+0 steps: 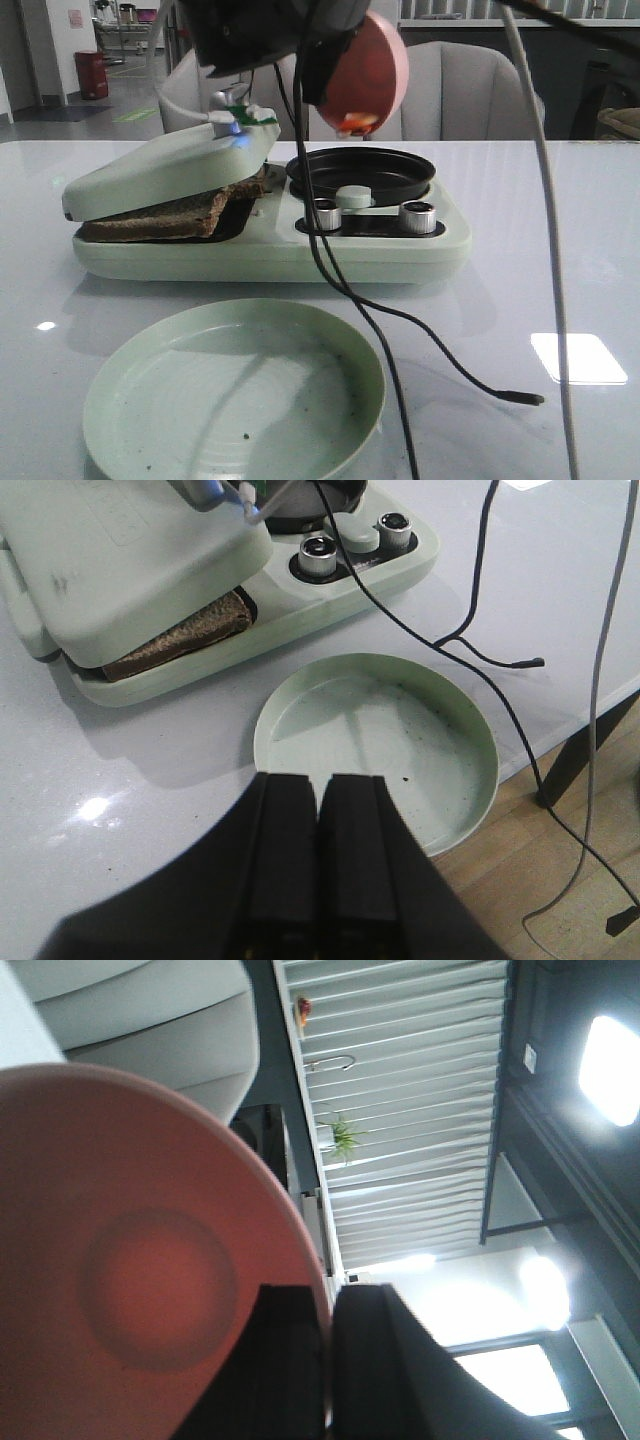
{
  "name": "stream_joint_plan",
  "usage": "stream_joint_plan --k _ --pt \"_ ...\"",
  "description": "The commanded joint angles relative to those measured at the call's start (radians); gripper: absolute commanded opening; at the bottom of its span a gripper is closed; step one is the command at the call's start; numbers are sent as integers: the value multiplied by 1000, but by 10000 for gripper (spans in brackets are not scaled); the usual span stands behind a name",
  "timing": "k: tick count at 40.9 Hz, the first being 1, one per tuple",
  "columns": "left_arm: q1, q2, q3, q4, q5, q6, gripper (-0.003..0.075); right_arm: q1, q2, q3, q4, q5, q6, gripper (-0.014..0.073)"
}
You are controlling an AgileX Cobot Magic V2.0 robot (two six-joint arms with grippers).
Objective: Make breakfast with bread and shrimp
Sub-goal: 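Tilt the pink bowl to pour the shrimp into the pan, then return the pink bowl to the table and release it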
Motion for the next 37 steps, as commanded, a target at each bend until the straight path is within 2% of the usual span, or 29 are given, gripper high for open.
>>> stream_joint_plan --k 1,15,21,31,37 --pt "-7 4 -28 -1 -74 -8 101 6 -84 -32 -104 151 4 19" --pt "-7 4 -28 -1 -74 -8 101 6 -146 -32 -104 150 1 19" --pt "-7 4 -28 -1 -74 -8 101 6 -202 -32 -19 150 1 19" --pt "-7 4 -28 -1 -74 -8 101 -51 -358 -29 365 150 -10 19" --pt "-7 4 -28 -1 -74 -8 101 -178 -466 -27 758 150 -47 19"
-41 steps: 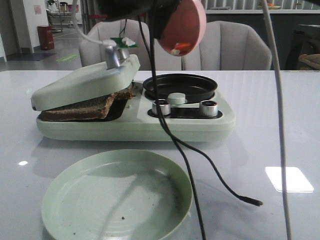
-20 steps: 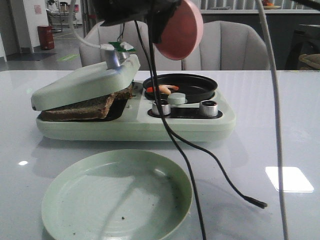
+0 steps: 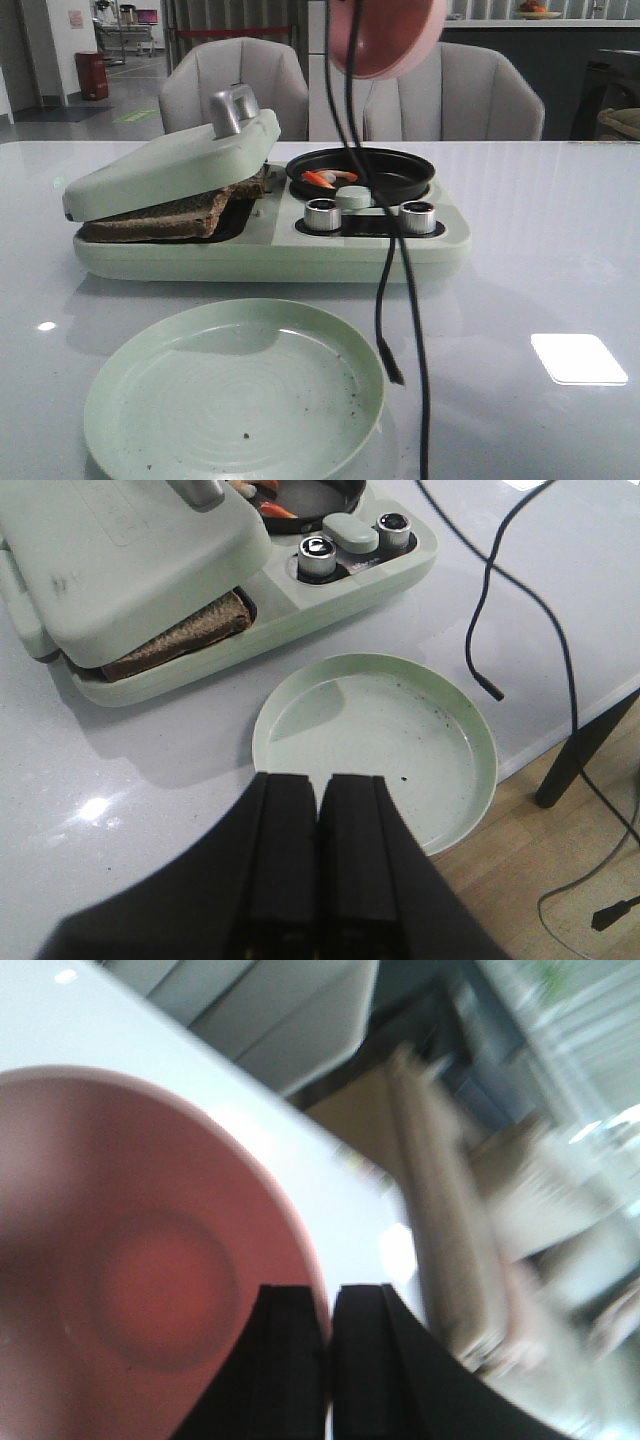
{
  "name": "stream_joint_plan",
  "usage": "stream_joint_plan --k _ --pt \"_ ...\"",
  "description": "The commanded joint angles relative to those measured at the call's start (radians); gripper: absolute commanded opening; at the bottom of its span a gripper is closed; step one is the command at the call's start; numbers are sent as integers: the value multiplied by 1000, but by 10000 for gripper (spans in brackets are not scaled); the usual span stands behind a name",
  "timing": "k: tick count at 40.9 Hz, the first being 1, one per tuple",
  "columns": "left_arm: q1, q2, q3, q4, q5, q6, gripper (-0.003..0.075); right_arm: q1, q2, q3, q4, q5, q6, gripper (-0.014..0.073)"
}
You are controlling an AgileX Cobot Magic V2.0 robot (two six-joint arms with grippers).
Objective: Make breakfast with bread and shrimp
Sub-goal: 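Return the pink bowl to the table and release it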
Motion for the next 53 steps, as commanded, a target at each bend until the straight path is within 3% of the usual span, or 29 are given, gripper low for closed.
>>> stream_joint_plan --k 1,6,9,17,28,33,40,53 --pt "-7 4 -28 -1 -74 -8 101 -103 -142 -26 194 125 -36 19" --pt "-7 4 -28 -1 -74 -8 101 -250 -245 47 503 123 -83 19" --pt "-7 4 -28 -1 -74 -8 101 -328 -306 132 617 120 -102 19" --pt "-7 4 -28 -1 -74 -8 101 -523 -458 460 794 30 -133 19" --pt "-7 4 -28 -1 -74 -8 101 -690 -571 910 1105 -291 -232 19" --pt "-7 4 -28 -1 -74 -8 101 -693 -569 1051 1169 -446 -251 19" --pt "-7 4 -28 -1 -74 -8 101 -693 -569 1158 1154 -634 -251 19" --pt "-7 4 -28 -1 -74 -8 101 -693 -540 1157 1128 -644 -255 19"
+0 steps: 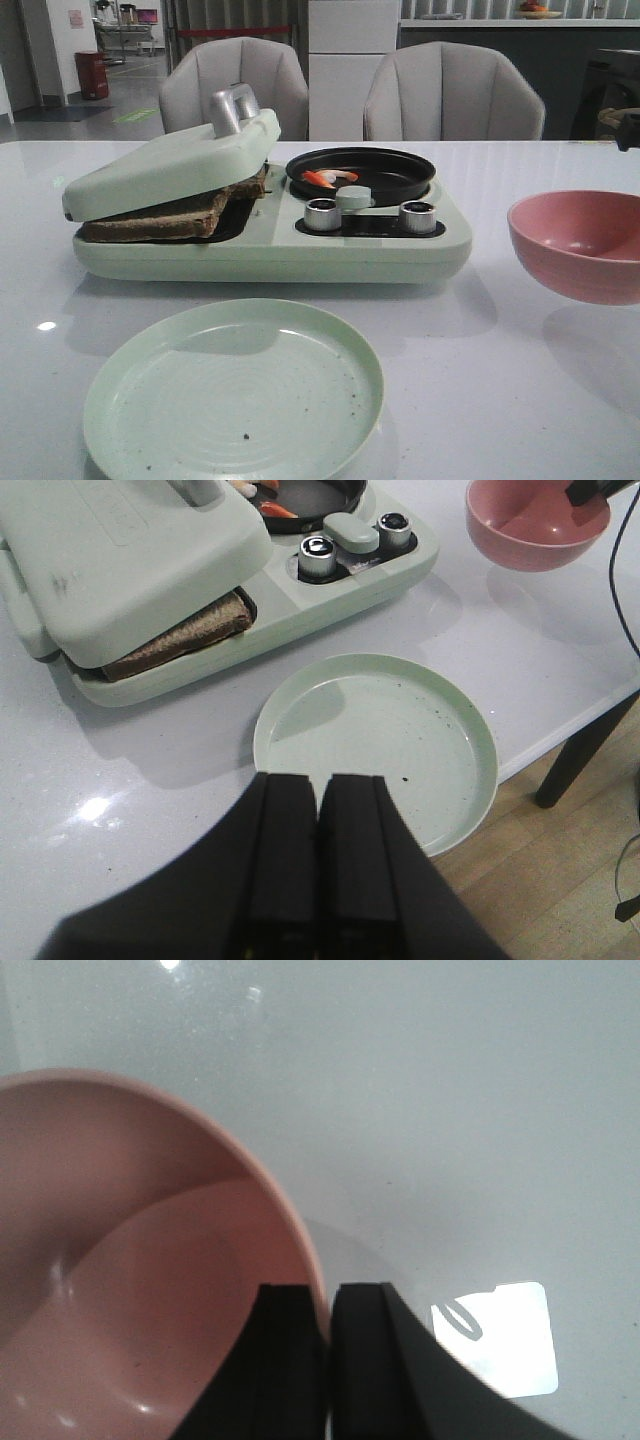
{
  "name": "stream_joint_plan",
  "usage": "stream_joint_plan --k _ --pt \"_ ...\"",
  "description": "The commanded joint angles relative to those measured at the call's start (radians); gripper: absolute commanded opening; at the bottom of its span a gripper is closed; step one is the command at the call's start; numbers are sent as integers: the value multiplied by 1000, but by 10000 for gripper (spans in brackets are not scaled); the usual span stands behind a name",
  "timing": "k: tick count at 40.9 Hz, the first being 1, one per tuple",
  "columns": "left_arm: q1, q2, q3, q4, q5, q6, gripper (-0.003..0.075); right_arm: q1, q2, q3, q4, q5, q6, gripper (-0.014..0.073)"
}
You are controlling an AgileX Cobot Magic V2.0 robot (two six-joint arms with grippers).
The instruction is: Make breakfast with bread and shrimp
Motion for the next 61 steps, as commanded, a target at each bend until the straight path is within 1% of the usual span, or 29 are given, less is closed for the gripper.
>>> stream_joint_plan --k 1,5,7,10,13,15,16,18,22,26,34,38,47,54,58,61 --pt "-7 4 -28 -1 -74 -8 101 -6 -13 -23 -20 -27 -12 19" --pt "-7 4 -28 -1 -74 -8 101 -6 22 -23 -35 -1 -23 33" --pt "-7 4 -28 -1 -74 -8 101 -5 28 -23 -42 8 -60 78" --pt "-7 4 -28 -1 -74 -8 101 -5 24 -23 -47 15 -111 206" --pt "-7 4 -28 -1 -74 -8 101 -5 11 -23 -47 10 -137 384" --pt "-7 4 -28 -1 -74 -8 101 -5 -1 -23 -48 1 -139 473" --pt "-7 4 -28 -1 -74 -8 101 -5 -12 -24 -50 -1 -140 507" --pt "-7 4 -28 -1 -74 -8 101 -5 -32 -24 -50 -5 -141 535" --pt "-7 4 -28 -1 -74 -8 101 -5 -100 -24 -50 -2 -146 521" --pt "-7 4 -28 -1 -74 -8 101 19 -193 -18 -49 30 -161 500" --pt "-7 4 -28 -1 -74 -8 101 156 -413 76 -50 42 -195 444" --pt "-7 4 -28 -1 -74 -8 101 209 -513 132 -50 54 -195 435" --pt "-7 4 -28 -1 -74 -8 101 223 -695 258 -57 141 -195 435" --pt "-7 4 -28 -1 -74 -8 101 223 -816 344 -58 147 -195 429" --pt "-7 4 -28 -1 -74 -8 101 223 -868 381 -58 149 -188 371" --pt "-7 4 -28 -1 -74 -8 101 223 -902 404 -58 149 -188 293"
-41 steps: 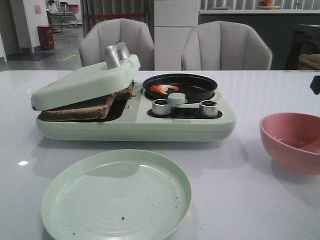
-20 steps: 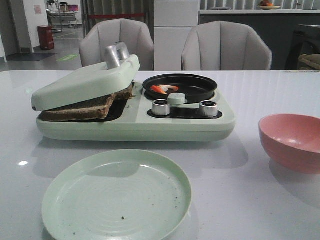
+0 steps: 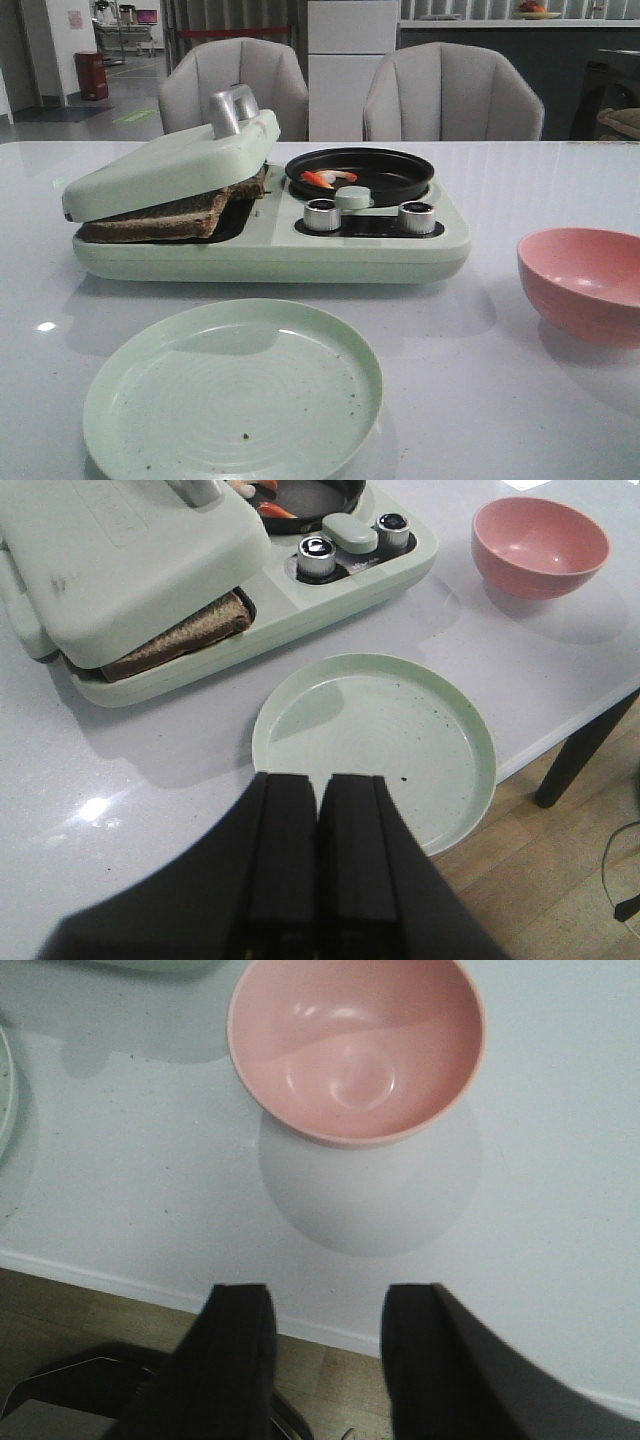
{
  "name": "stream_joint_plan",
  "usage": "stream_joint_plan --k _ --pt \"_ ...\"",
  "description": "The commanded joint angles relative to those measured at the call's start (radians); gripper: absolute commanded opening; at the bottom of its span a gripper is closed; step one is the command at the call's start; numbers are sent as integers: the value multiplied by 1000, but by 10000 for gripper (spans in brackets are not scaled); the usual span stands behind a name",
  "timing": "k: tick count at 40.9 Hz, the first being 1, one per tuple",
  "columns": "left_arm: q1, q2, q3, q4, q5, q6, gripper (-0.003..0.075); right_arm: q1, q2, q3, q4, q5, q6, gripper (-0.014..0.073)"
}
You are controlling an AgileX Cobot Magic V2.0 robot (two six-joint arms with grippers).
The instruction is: Make breakfast with bread and shrimp
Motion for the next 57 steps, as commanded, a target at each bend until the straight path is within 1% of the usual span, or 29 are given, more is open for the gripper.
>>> stream_joint_plan --k 1,8,11,31,34,37,41,46,51,53,57 --pt "-7 4 -28 -1 -74 -8 101 0 -38 -3 -11 -49 -5 261" --pt "-7 4 -28 -1 -74 -8 101 0 -76 6 -11 -55 -5 80" --pt "-7 4 -28 -1 -74 -8 101 0 -78 6 -11 -58 -5 17" --pt "-7 4 -28 -1 -76 -8 101 0 -78 6 -2 -41 -4 10" --pt "1 -18 -13 -1 -83 -8 101 0 -78 6 -2 -41 -4 10" --pt "50 -57 19 -22 -103 -8 101 0 -78 6 -2 -41 -4 10" --pt "128 -162 97 29 -172 -8 101 0 -78 6 -2 -41 -4 10" --pt "232 -349 265 73 -372 -8 101 0 -78 6 -2 -41 -4 10" --pt "330 -498 400 92 -476 -8 101 0 -78 6 -2 -41 -4 10" --pt "370 -521 444 82 -503 -8 101 0 -78 6 -2 -41 -4 10" --pt "437 -506 513 75 -568 -8 101 0 -78 6 -2 -40 -4 10"
